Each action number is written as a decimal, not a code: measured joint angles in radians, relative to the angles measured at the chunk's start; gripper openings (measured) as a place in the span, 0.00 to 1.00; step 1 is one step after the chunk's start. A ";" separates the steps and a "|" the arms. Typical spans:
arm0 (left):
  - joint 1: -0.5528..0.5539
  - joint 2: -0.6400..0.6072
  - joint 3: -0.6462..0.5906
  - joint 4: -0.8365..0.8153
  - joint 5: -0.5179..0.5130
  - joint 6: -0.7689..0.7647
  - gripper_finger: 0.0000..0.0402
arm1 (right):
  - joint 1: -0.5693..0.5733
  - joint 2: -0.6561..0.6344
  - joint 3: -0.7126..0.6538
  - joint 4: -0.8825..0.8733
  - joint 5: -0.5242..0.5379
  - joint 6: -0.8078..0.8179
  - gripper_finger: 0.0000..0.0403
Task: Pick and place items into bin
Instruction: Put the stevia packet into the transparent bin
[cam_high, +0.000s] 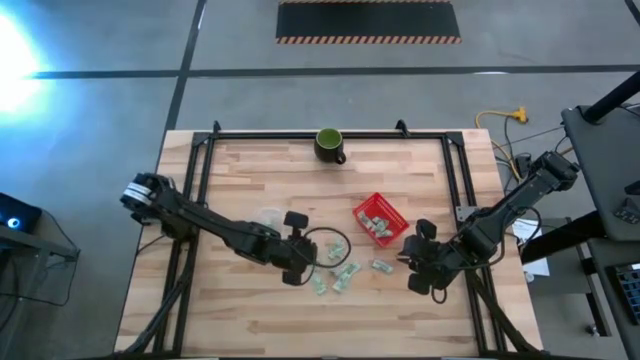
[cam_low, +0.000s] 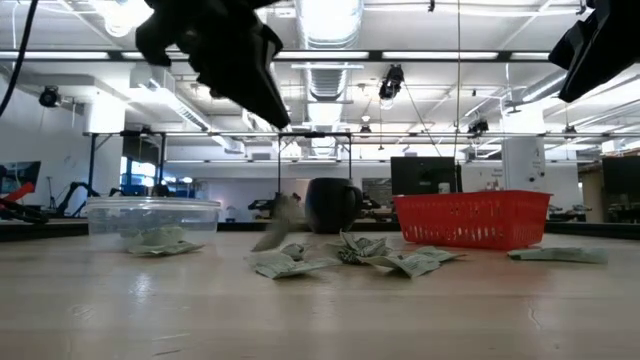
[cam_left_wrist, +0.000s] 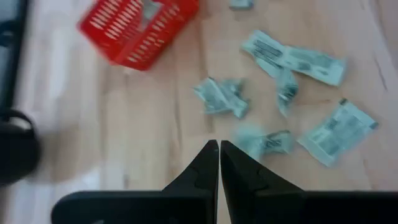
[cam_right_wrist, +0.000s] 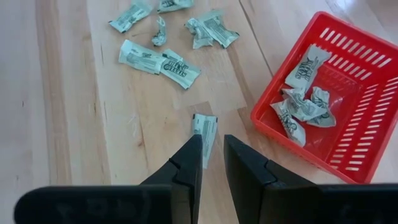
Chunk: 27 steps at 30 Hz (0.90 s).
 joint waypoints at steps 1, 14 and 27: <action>0.003 -0.008 0.000 -0.001 -0.013 0.000 0.00 | 0.000 0.000 0.000 0.001 0.000 0.000 0.15; 0.047 -0.016 -0.034 -0.014 0.236 0.031 0.03 | 0.000 0.000 0.000 0.008 0.006 -0.005 0.15; 0.044 0.143 -0.026 0.080 0.254 0.056 0.41 | 0.000 0.000 0.000 0.021 0.025 -0.007 0.15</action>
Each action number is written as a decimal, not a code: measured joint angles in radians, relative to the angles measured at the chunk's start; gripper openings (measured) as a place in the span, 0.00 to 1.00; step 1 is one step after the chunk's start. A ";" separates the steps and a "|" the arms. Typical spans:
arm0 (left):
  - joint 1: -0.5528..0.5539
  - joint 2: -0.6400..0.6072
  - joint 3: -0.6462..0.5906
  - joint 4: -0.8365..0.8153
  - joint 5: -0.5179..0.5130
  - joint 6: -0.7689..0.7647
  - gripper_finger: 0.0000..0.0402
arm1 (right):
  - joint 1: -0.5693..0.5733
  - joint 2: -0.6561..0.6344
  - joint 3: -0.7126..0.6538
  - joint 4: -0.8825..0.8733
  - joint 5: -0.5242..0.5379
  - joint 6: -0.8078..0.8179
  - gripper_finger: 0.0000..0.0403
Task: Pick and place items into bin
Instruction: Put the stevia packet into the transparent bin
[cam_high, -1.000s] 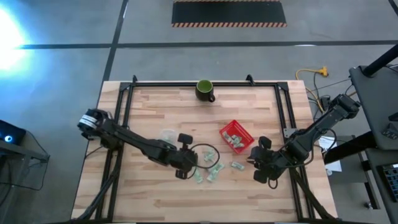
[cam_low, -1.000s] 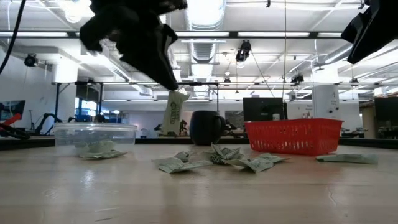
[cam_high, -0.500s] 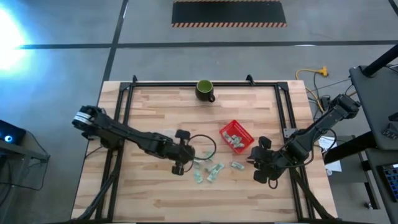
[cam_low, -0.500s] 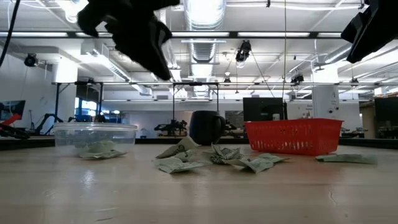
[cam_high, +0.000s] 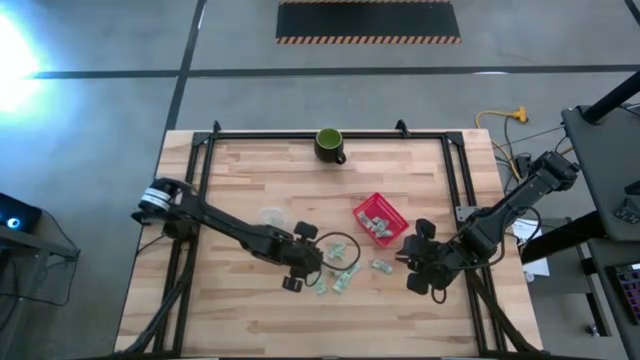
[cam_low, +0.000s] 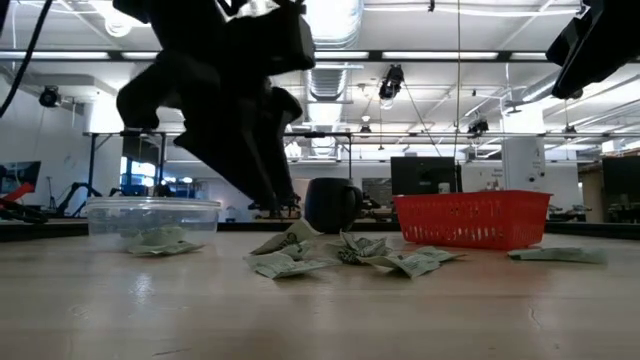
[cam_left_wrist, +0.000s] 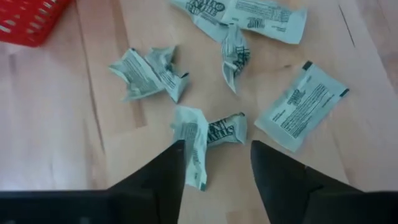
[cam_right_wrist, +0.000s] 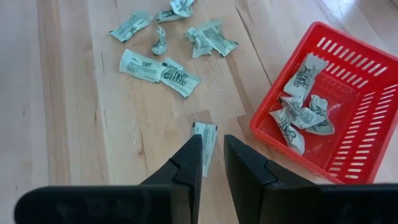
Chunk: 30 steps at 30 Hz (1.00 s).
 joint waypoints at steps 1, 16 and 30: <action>0.000 0.008 0.000 0.011 0.002 0.000 0.42 | 0.000 0.000 0.000 0.000 0.000 0.000 0.15; 0.004 0.080 0.000 0.077 -0.033 -0.027 0.44 | 0.000 0.000 0.000 0.000 0.002 -0.001 0.15; 0.020 0.081 0.000 0.090 -0.046 -0.027 0.08 | 0.000 0.000 0.000 0.000 0.002 -0.001 0.15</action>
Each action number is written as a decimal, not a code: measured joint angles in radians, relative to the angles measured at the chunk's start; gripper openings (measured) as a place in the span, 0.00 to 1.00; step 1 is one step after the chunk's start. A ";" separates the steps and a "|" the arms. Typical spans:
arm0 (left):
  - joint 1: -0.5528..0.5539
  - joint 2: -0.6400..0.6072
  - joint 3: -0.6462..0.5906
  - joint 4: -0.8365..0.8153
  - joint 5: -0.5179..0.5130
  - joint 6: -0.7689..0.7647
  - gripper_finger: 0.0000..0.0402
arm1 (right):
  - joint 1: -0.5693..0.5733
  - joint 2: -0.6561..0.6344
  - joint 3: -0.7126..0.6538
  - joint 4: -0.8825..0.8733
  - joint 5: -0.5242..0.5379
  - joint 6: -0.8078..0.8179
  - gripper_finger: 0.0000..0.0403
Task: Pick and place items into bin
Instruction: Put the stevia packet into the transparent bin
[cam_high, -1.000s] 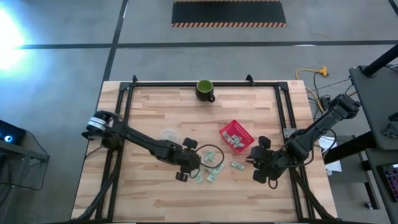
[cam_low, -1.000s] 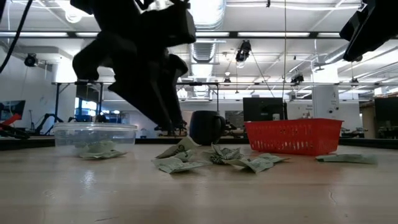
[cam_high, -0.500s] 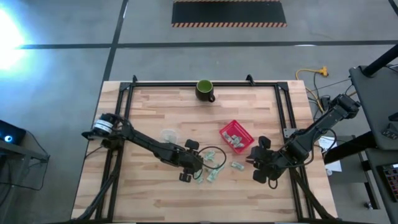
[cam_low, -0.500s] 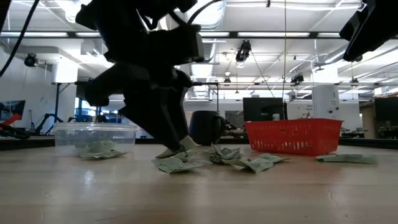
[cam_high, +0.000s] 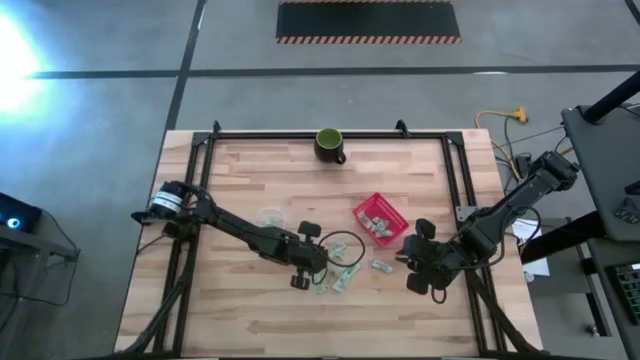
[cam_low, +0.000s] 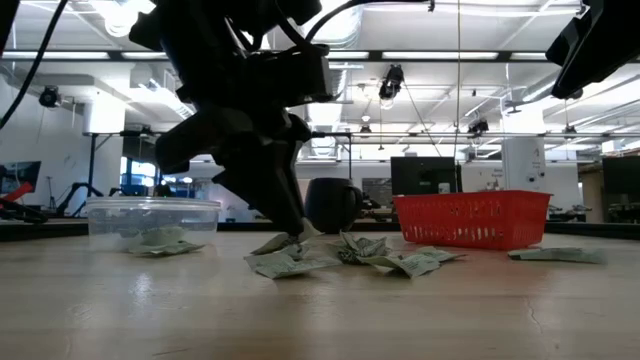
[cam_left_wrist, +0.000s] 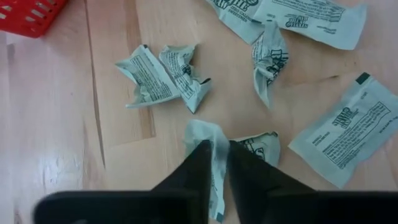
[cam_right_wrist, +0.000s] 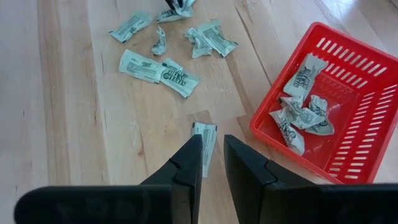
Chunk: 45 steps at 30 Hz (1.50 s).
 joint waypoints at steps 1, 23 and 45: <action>0.000 0.000 0.000 0.000 -0.001 0.000 0.05 | 0.000 0.000 0.000 0.000 0.000 0.000 0.15; 0.002 -0.154 0.030 -0.154 -0.151 -0.025 0.00 | 0.000 0.000 0.000 0.002 0.000 -0.003 0.15; 0.039 -0.036 0.002 0.033 0.080 0.059 0.48 | 0.000 0.000 0.000 0.013 0.035 0.000 0.15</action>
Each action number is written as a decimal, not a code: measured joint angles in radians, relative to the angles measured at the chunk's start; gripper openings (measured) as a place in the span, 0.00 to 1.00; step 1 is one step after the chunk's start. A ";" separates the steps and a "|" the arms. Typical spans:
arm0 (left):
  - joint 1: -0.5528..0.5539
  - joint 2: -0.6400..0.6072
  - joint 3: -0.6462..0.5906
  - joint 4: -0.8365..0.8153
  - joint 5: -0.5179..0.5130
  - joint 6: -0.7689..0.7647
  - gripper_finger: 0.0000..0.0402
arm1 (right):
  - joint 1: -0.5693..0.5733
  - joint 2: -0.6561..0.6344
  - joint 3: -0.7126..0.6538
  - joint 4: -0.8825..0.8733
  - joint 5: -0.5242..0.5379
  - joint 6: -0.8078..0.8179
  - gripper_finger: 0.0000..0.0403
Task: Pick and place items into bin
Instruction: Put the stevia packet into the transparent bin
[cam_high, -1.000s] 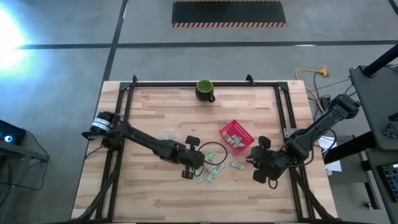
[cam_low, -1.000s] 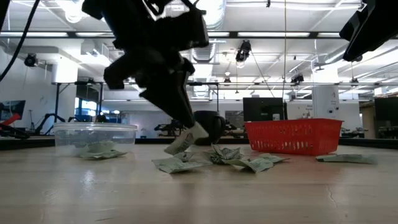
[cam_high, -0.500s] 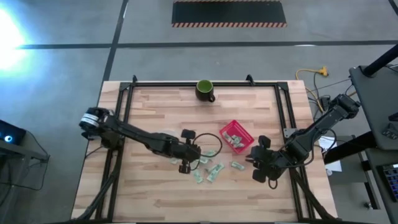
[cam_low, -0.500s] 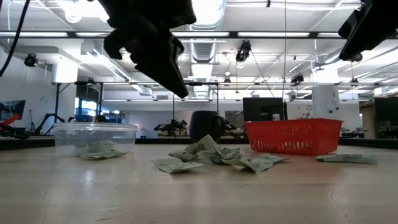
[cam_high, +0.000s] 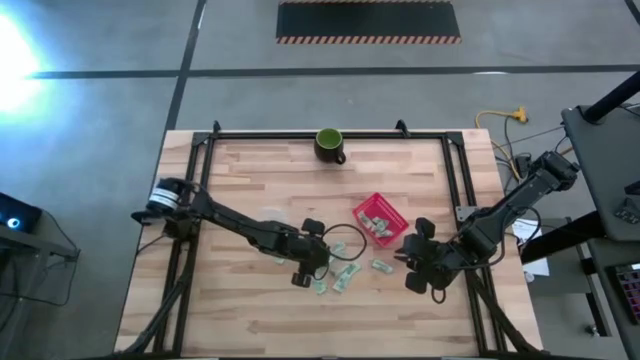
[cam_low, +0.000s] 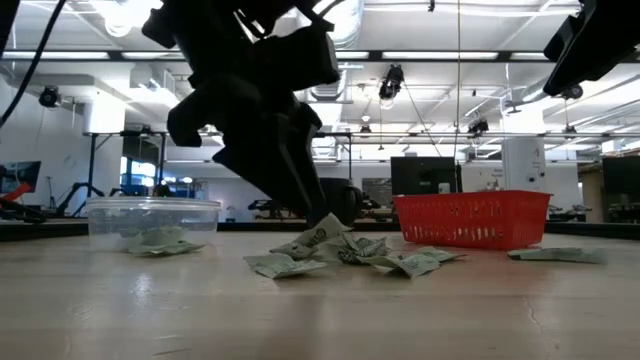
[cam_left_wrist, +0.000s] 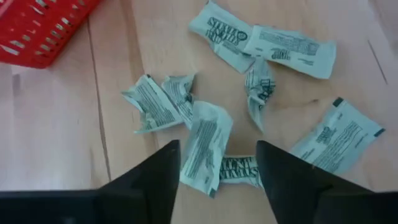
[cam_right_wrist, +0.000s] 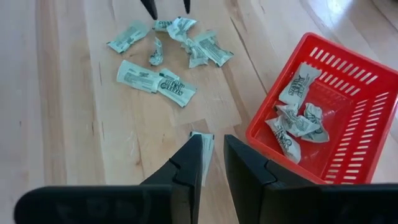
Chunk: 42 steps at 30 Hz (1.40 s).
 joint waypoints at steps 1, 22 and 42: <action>0.000 0.005 0.000 0.001 0.000 0.000 0.50 | 0.000 0.000 0.000 0.002 0.000 0.000 0.15; 0.048 0.089 0.000 0.089 0.104 -0.001 0.56 | 0.000 0.000 0.000 0.012 0.019 0.007 0.15; 0.052 0.105 0.013 0.086 0.107 -0.005 0.36 | 0.000 0.000 0.000 0.016 0.013 0.007 0.15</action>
